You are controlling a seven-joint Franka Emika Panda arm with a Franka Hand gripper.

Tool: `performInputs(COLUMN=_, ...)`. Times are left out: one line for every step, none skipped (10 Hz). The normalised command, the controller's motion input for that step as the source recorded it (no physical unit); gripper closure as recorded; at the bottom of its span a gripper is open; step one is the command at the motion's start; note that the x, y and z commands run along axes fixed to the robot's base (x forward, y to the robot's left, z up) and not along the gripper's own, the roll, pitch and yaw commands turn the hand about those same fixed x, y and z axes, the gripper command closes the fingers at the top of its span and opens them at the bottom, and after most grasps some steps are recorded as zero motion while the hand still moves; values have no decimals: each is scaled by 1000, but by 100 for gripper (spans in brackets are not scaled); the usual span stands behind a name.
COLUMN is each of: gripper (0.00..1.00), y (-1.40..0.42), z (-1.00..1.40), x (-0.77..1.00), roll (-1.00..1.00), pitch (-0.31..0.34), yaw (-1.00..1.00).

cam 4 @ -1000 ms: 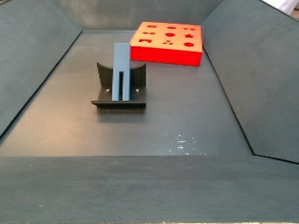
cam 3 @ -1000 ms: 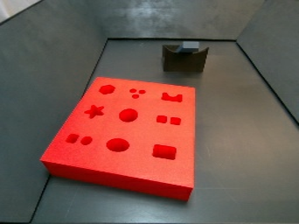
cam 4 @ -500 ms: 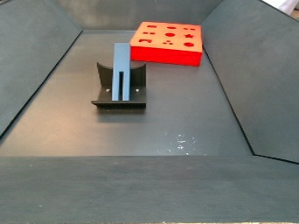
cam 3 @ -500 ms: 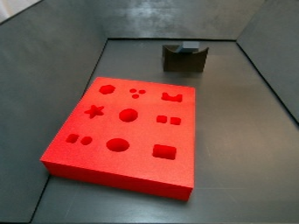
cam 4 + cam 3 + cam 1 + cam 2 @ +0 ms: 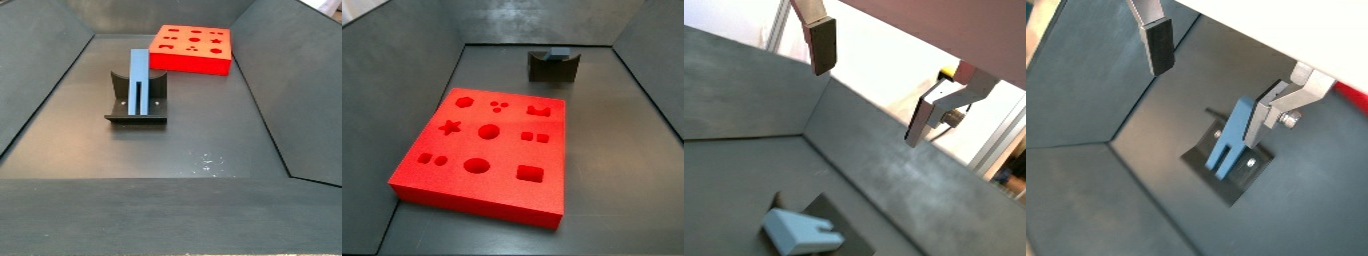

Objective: Pick up the double-square object. Move up. Rotate the double-square object. Place the double-square object on the fixture. Regrasp the double-square object. Move to above the board. Insert the double-square object.
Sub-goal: Regrasp the double-square object.

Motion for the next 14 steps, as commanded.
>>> performInputs(gripper=0, y=-50, z=-7, x=99, roll=817, pitch=176, yaw=151)
performInputs(gripper=0, y=-51, z=-8, x=102, roll=575, pitch=154, yaw=174)
performInputs(gripper=0, y=-52, z=-9, x=99, roll=448, pitch=140, yaw=185)
performInputs(gripper=0, y=-37, z=1, x=94, roll=267, pitch=105, yaw=200)
performInputs(gripper=0, y=-38, z=1, x=84, roll=203, pitch=71, yaw=203)
performInputs(gripper=0, y=42, z=-1000, x=28, roll=149, pitch=67, yaw=192)
performInputs(gripper=0, y=42, z=-1000, x=31, roll=135, pitch=38, yaw=181)
performInputs(gripper=0, y=38, z=-1000, x=45, roll=116, pitch=-19, yaw=164)
performInputs(gripper=0, y=37, z=-1000, x=50, roll=103, pitch=-45, yaw=154)
performInputs(gripper=0, y=36, z=-1000, x=60, roll=80, pitch=-87, yaw=121)
performInputs(gripper=0, y=33, z=-1000, x=66, roll=70, pitch=-99, yaw=97)
performInputs(gripper=0, y=29, z=-1000, x=76, roll=74, pitch=-112, yaw=56)
performInputs(gripper=0, y=26, z=-1000, x=82, roll=79, pitch=-110, yaw=27)
performInputs(gripper=0, y=24, z=-1000, x=90, roll=75, pitch=-95, yaw=-1)
